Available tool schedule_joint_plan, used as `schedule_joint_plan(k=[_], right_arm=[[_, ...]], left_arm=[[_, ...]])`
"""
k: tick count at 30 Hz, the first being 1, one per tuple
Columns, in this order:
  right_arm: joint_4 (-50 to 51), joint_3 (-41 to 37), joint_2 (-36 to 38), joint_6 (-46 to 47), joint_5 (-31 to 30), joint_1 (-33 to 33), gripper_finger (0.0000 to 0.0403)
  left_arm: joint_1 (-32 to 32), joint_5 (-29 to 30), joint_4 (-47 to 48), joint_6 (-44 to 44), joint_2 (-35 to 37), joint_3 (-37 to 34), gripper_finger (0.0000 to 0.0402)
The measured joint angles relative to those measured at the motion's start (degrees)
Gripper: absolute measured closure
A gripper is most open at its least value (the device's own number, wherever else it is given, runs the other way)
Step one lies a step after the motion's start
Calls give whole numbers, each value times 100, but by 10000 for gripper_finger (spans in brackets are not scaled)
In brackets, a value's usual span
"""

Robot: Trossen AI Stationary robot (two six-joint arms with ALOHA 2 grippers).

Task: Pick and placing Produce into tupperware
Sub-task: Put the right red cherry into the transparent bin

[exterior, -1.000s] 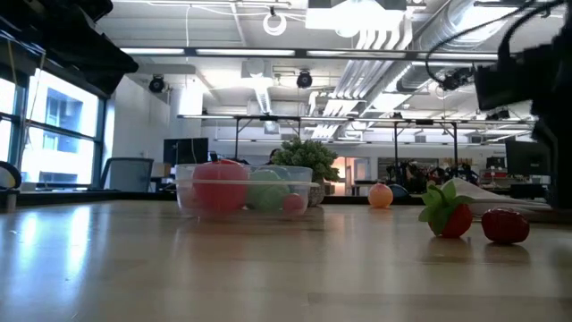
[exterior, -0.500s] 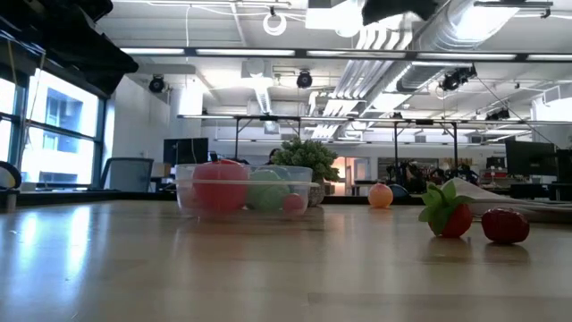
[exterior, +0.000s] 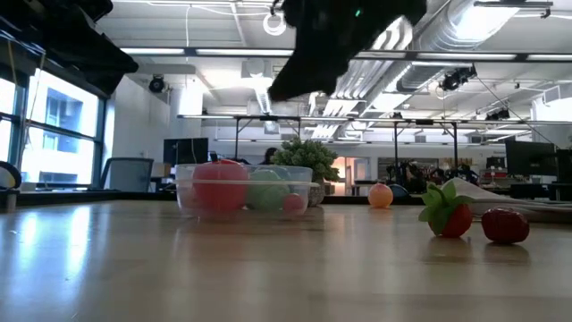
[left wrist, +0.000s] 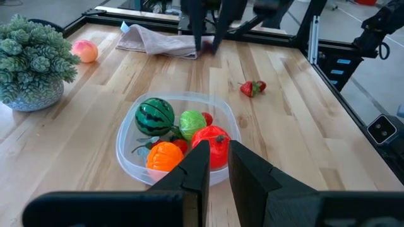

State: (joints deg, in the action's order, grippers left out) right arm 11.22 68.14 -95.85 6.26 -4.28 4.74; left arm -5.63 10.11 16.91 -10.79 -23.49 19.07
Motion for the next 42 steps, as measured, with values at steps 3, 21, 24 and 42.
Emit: schedule_joint_plan(k=[3,21,24,42], right_arm=[[-285,-6,-435,-33,387,-205,341],[-978,69,-1302,-120,642,-569,341],[-1030,197,-1431,-140,756,-588,341],[-1068,373,-1725,-215,1098,-613,341]], left_arm=[[-2,0,0,1,0,0,355],[-2,-2,0,0,-2,-2,355],[-2,0,0,1,-1,-1,355],[-2,0,2,0,0,-1,355]])
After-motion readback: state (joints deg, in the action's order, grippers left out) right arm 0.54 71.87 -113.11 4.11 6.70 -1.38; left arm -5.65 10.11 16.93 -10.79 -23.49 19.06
